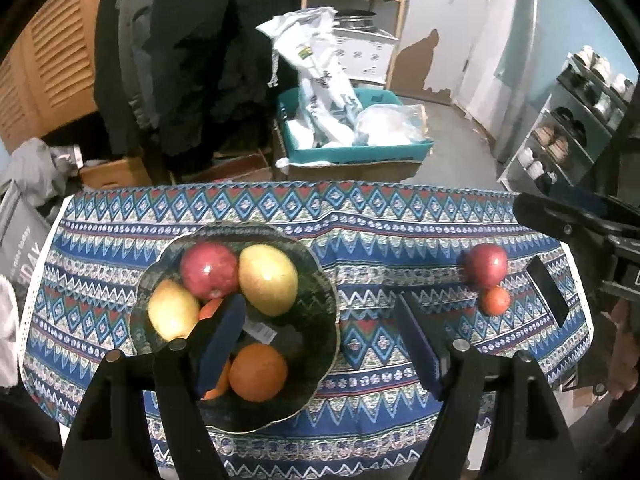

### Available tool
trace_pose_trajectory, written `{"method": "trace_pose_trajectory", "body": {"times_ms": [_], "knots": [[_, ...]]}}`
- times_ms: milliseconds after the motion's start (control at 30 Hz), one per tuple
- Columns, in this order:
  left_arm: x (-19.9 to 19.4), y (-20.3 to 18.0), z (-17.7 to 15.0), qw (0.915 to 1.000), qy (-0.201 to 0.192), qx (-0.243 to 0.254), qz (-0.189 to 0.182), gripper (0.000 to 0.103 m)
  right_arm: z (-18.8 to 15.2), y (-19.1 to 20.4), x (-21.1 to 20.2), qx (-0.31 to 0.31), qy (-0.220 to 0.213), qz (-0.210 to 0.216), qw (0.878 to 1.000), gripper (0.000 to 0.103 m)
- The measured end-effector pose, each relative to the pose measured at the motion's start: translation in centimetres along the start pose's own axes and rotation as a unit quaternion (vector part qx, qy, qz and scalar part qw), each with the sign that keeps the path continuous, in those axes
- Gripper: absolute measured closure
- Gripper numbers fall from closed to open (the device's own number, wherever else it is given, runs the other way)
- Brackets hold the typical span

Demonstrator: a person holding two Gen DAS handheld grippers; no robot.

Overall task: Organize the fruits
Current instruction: 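Withdraw both tools up and away from the bowl, then move both tools to the red apple and small orange on the cloth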

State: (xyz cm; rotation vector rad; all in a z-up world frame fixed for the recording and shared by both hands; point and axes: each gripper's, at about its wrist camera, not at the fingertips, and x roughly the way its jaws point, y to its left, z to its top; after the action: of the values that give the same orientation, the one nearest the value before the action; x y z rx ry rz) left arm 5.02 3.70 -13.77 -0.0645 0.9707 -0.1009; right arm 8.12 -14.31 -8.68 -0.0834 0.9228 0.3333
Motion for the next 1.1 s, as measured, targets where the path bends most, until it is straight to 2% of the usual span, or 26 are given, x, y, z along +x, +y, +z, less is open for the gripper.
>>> {"method": "trace_pose_trajectory", "body": {"times_ms": [533,833,1100], "knots": [[0.7,-6.5,0.7,0.998,0.003,0.059,-0.025,0.022,-3.1,-6.6,-2.1,0.029,-0.002,-0.04,0.999,0.019],[2.6,-9.8,0.4,0.9952,0.02,0.093,-0.025,0.021,-5.6,-10.3,-1.0,0.053,0.025,-0.061,0.996,0.019],[6.1,-11.9,-0.3,0.9913,0.05,0.121,-0.018,0.018,-8.0,-13.1,1.6,0.076,0.061,-0.06,0.993,0.019]]}}
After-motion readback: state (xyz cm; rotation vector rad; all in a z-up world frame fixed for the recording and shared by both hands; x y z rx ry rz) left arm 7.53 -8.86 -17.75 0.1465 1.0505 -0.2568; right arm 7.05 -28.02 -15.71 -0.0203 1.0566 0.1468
